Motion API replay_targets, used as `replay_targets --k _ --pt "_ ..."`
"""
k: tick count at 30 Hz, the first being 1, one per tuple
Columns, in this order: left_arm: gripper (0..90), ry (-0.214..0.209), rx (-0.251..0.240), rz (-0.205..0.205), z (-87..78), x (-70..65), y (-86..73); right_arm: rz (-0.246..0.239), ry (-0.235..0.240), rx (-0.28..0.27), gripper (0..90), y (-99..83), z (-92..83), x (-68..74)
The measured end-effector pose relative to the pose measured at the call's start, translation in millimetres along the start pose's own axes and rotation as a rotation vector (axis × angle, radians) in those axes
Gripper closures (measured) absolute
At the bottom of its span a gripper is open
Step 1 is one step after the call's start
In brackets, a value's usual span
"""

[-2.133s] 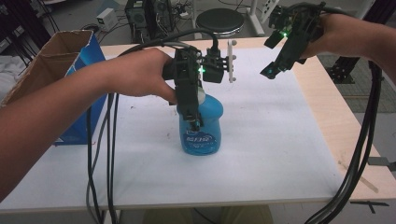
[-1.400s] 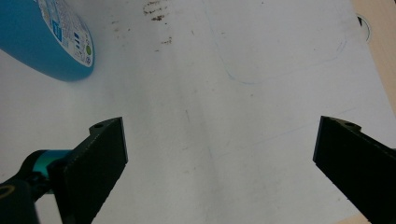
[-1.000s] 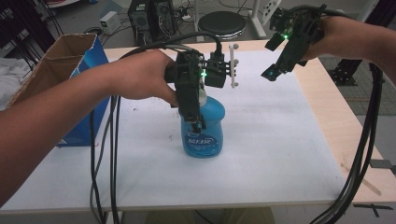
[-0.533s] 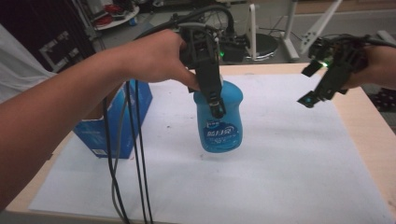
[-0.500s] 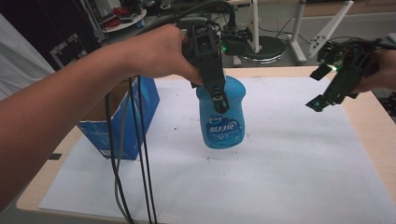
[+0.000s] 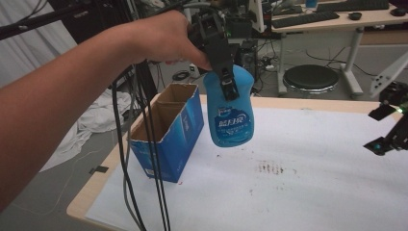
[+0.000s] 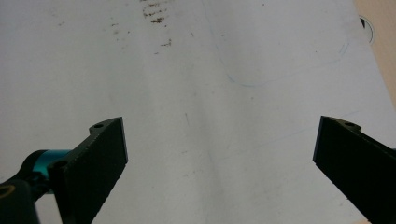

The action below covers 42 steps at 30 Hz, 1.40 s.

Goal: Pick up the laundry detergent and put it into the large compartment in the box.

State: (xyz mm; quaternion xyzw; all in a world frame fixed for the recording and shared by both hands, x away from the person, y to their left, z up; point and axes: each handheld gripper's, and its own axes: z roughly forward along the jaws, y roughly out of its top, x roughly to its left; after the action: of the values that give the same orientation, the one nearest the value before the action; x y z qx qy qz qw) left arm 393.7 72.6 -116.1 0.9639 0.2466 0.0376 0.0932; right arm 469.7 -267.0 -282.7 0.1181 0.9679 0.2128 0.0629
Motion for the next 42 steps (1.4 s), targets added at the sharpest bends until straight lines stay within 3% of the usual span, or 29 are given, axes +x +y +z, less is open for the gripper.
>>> replay_targets --k 12,16,22,32,39,42 --pt "37.6 0.025 -0.035 -0.154 -46.3 37.3 -56.4 0.004 0.001 0.001 2.0 0.1 -1.6 0.6" --pt "37.6 0.039 -0.036 -0.212 -54.9 49.6 -72.5 0.005 -0.002 -0.005 2.1 -0.1 -1.3 -0.4" --pt "37.6 0.06 -0.042 -0.265 -61.8 66.5 -98.9 0.011 0.002 -0.003 2.0 -0.3 -1.4 -0.8" --pt "37.6 0.099 -0.039 -0.312 -61.6 83.7 -127.3 0.024 0.001 0.0 2.0 -1.9 -0.2 -3.7" --pt "37.7 0.105 -0.019 -0.284 -49.0 90.6 -136.3 0.025 0.0 0.006 2.0 -1.7 0.8 -4.3" --pt "37.7 0.097 0.006 -0.266 -35.5 94.7 -138.3 0.032 -0.002 0.007 2.0 -2.7 0.7 -4.6"
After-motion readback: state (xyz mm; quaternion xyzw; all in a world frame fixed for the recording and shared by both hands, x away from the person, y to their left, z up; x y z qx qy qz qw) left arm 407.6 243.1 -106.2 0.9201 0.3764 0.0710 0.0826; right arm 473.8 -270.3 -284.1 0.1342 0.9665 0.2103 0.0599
